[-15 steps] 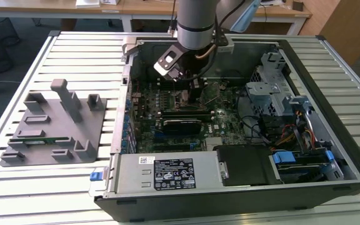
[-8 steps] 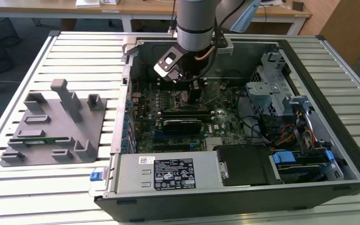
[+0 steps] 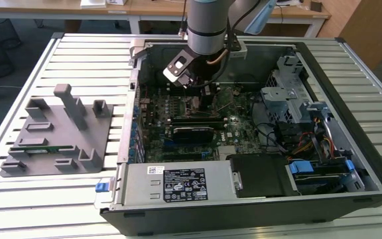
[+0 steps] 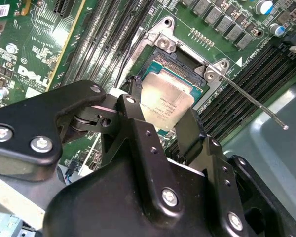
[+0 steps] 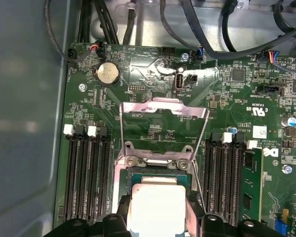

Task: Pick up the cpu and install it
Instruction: 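Place the cpu into insertion slot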

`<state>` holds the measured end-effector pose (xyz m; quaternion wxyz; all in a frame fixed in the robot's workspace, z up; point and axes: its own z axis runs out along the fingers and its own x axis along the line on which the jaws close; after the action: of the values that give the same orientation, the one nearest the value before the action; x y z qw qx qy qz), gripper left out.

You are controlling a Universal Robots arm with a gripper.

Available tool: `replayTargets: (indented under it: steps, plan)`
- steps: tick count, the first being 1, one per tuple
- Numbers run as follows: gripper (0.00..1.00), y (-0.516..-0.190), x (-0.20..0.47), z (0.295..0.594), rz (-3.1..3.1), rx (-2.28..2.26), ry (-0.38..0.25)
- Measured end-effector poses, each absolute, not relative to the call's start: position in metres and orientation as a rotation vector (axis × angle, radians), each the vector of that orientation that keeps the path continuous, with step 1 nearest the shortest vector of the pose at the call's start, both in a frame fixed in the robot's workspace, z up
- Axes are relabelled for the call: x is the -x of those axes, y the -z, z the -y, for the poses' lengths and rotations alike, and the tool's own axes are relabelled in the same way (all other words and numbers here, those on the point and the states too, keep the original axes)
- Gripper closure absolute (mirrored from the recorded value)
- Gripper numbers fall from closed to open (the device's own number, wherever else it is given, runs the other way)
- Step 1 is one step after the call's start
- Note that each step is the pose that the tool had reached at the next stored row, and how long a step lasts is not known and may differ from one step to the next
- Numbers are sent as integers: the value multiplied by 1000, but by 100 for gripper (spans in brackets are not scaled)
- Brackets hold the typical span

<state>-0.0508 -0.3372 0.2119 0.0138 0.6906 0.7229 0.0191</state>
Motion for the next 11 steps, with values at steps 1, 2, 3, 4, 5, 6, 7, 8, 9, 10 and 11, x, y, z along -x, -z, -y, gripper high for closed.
replayTargets:
  steps: [1,2,3,4,5,6,7,8,9,10,11]
  plan:
    - [47,-212,51,336,-2250,-2152,-59]
    - [47,-211,51,335,-2249,-2153,-59]
    - [47,-211,51,334,-2249,-2153,-59]
    - [47,-211,51,333,-2248,-2154,-59]
    - [47,-211,51,333,-2248,-2154,-59]
    - [47,-210,51,333,-2248,-2154,-60]
    - [47,-209,52,333,-2247,-2156,-60]
    - [47,-208,52,333,-2244,-2158,-59]
    - [47,-208,53,333,-2240,-2162,-59]
    - [47,-207,53,333,-2236,-2167,-59]
    - [47,-206,53,333,-2231,-2171,-59]
